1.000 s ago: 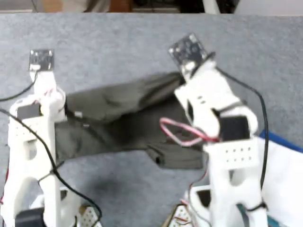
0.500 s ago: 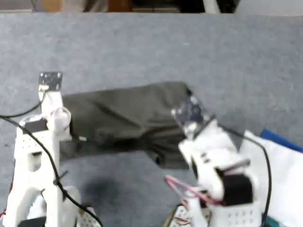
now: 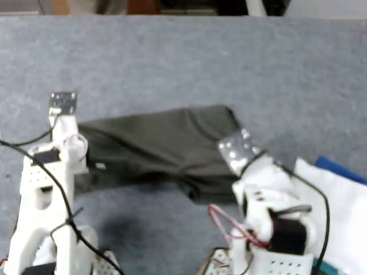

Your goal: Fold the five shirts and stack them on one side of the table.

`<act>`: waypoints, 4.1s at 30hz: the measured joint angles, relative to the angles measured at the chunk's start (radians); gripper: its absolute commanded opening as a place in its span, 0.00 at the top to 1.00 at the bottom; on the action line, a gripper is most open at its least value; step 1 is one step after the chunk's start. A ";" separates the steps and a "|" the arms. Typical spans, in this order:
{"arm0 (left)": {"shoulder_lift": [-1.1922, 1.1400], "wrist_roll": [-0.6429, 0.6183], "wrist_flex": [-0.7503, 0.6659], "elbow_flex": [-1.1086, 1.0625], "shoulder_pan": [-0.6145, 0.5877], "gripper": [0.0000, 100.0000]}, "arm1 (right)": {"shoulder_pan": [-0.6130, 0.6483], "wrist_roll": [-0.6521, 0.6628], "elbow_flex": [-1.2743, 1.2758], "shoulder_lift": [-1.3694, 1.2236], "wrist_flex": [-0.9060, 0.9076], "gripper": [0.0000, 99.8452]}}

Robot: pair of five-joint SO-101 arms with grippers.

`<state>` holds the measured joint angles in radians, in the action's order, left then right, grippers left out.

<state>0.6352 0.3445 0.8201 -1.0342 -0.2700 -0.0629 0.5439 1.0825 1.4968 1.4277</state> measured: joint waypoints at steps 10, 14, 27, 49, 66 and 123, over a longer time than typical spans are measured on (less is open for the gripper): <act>0.008 0.021 0.071 0.015 -0.002 0.98 | 0.000 0.095 0.008 0.000 -0.005 0.77; 0.046 0.043 0.175 0.106 -0.043 0.98 | 0.000 0.169 0.005 0.000 0.003 0.67; 0.305 0.155 0.545 0.361 -0.054 0.73 | -0.002 0.157 -0.169 -0.115 0.017 0.90; -0.430 -0.238 0.147 0.540 -0.035 0.98 | 0.261 -0.219 -0.991 -1.611 -0.160 0.99; -1.125 -0.244 0.236 1.096 -0.034 0.98 | 0.166 -0.219 -1.847 -2.452 -0.114 0.99; -0.707 -0.084 0.546 0.706 0.135 0.98 | 0.161 -0.160 -1.280 -2.143 -0.397 0.99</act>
<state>-0.0721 0.2601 1.3663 -0.3284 -0.1350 0.0982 0.3844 -0.1972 -0.6467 1.0303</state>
